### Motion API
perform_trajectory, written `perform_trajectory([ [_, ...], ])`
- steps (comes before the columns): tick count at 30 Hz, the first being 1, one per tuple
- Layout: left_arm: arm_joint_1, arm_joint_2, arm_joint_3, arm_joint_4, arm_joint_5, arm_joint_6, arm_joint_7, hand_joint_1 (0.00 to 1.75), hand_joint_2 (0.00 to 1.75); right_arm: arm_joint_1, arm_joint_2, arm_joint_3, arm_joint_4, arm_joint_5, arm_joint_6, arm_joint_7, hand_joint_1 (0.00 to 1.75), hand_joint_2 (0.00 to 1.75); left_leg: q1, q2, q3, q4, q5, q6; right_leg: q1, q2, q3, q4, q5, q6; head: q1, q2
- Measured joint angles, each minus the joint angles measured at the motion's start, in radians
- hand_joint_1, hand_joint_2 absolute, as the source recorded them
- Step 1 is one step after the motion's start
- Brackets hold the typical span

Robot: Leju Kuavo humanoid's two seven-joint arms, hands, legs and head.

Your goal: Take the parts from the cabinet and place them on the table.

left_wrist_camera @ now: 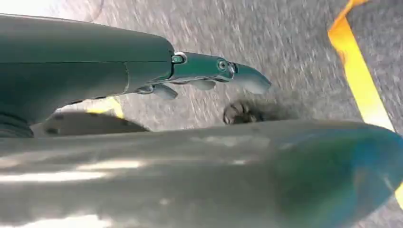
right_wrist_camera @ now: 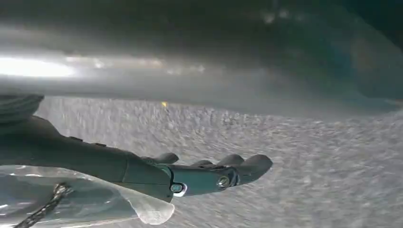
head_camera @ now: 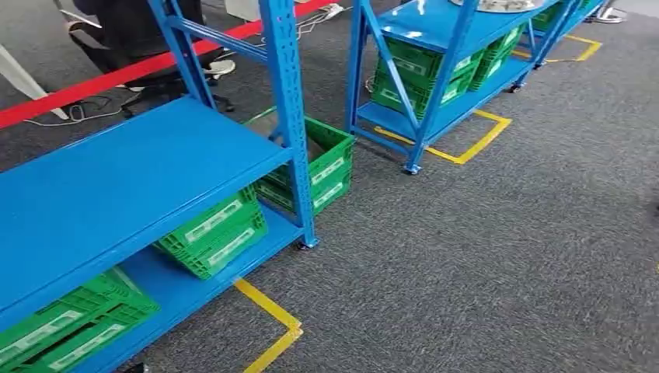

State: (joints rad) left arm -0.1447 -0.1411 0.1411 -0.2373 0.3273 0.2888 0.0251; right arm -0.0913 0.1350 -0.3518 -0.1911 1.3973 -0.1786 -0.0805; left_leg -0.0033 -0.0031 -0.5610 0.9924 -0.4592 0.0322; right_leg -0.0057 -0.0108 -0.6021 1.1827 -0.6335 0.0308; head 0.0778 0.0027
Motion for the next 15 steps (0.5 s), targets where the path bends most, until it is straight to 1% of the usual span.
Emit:
perform_trajectory([
  [1,-0.001,0.000,0.000,0.000,0.003,-0.007,0.004,0.00,0.00,-0.001,0.000,0.010,-0.002,0.004,0.012,0.001,0.00,0.00,0.000,-0.014,-0.001,0.000,0.000,0.000,-0.001,0.005,-0.041,0.078,-0.027,0.002,0.000,0.000],
  [2,-0.001,0.000,0.000,0.000,0.009,-0.021,0.008,0.00,0.00,-0.001,0.000,0.023,-0.004,0.008,0.026,0.002,0.00,0.00,0.000,-0.028,-0.001,0.000,0.000,0.000,-0.001,0.007,-0.069,0.124,-0.034,0.003,0.001,0.000],
  [3,0.001,0.002,0.000,0.000,0.011,-0.034,0.014,0.00,0.00,-0.002,0.000,0.034,-0.006,0.012,0.040,0.003,0.00,0.00,0.000,-0.045,0.000,0.001,0.000,0.000,-0.003,0.008,-0.076,0.122,-0.013,0.003,-0.001,0.000],
  [4,0.003,0.003,0.000,0.000,0.011,-0.046,0.014,0.00,0.00,-0.005,0.000,0.045,-0.009,0.014,0.052,0.006,0.00,0.00,0.001,-0.061,0.001,0.002,0.000,-0.001,-0.005,0.010,-0.059,0.074,0.029,0.004,0.000,0.000],
  [5,0.004,0.004,0.000,0.000,0.011,-0.058,0.014,0.00,0.00,-0.008,0.000,0.057,-0.014,0.015,0.065,0.009,0.00,0.00,0.003,-0.076,0.002,0.005,-0.001,-0.005,-0.008,0.018,-0.025,-0.008,0.082,0.005,0.000,0.000],
  [6,0.005,0.007,0.000,0.000,0.009,-0.071,0.013,0.00,0.00,-0.012,0.000,0.068,-0.018,0.014,0.074,0.011,0.00,0.00,0.005,-0.089,0.002,0.009,-0.004,-0.010,-0.013,0.046,0.013,-0.094,0.128,0.006,0.000,0.000],
  [7,0.005,0.011,0.000,0.000,0.001,-0.084,0.008,0.00,0.00,-0.013,0.000,0.080,-0.019,0.012,0.084,0.013,0.00,0.00,0.005,-0.100,-0.003,0.013,-0.006,-0.017,-0.021,0.108,0.035,-0.141,0.124,0.007,0.000,0.000],
  [8,0.004,0.014,-0.003,-0.001,-0.005,-0.094,0.003,0.00,0.00,-0.014,0.001,0.093,-0.021,0.011,0.091,0.013,0.00,0.00,0.002,-0.114,-0.011,0.026,-0.009,-0.024,-0.023,0.111,0.051,-0.166,0.118,0.004,-0.002,0.000],
  [9,0.006,0.017,-0.005,-0.002,-0.011,-0.100,-0.001,0.00,0.00,-0.014,0.001,0.106,-0.023,0.010,0.095,0.015,0.00,0.00,0.005,-0.125,-0.016,0.022,-0.003,-0.032,-0.019,0.098,0.048,-0.158,0.119,0.000,-0.002,0.000],
  [11,0.016,0.025,-0.010,-0.002,-0.013,-0.104,-0.005,0.00,0.00,-0.018,0.002,0.124,-0.030,0.009,0.101,0.016,0.00,0.00,0.011,-0.150,-0.021,0.018,0.003,-0.044,-0.014,0.076,0.050,-0.156,0.120,-0.011,-0.001,0.000],
  [12,0.019,0.034,-0.012,-0.002,-0.013,-0.106,-0.005,0.00,0.00,-0.019,0.006,0.131,-0.032,0.008,0.100,0.016,0.00,0.00,0.011,-0.133,-0.024,0.025,-0.004,-0.048,-0.020,0.060,0.052,-0.162,0.123,-0.019,-0.001,0.000],
  [13,0.020,0.032,-0.015,-0.003,-0.014,-0.109,-0.005,0.00,0.00,-0.020,0.006,0.137,-0.036,0.006,0.099,0.015,0.00,0.00,0.002,-0.067,-0.033,0.046,-0.018,-0.053,-0.019,0.050,0.054,-0.162,0.123,-0.024,-0.009,0.000],
  [14,0.016,0.034,-0.017,-0.003,-0.014,-0.109,-0.004,0.00,0.00,-0.020,0.008,0.145,-0.038,0.005,0.099,0.014,0.00,0.00,0.003,-0.032,-0.060,0.103,-0.050,-0.057,-0.016,0.033,0.055,-0.162,0.120,-0.029,-0.015,0.000],
  [15,0.012,0.034,-0.020,-0.003,-0.014,-0.106,-0.004,0.00,0.00,-0.019,0.008,0.152,-0.038,0.002,0.100,0.014,0.00,0.00,0.004,-0.016,-0.099,0.183,-0.090,-0.060,-0.014,0.014,0.056,-0.162,0.118,-0.033,-0.015,0.000],
])
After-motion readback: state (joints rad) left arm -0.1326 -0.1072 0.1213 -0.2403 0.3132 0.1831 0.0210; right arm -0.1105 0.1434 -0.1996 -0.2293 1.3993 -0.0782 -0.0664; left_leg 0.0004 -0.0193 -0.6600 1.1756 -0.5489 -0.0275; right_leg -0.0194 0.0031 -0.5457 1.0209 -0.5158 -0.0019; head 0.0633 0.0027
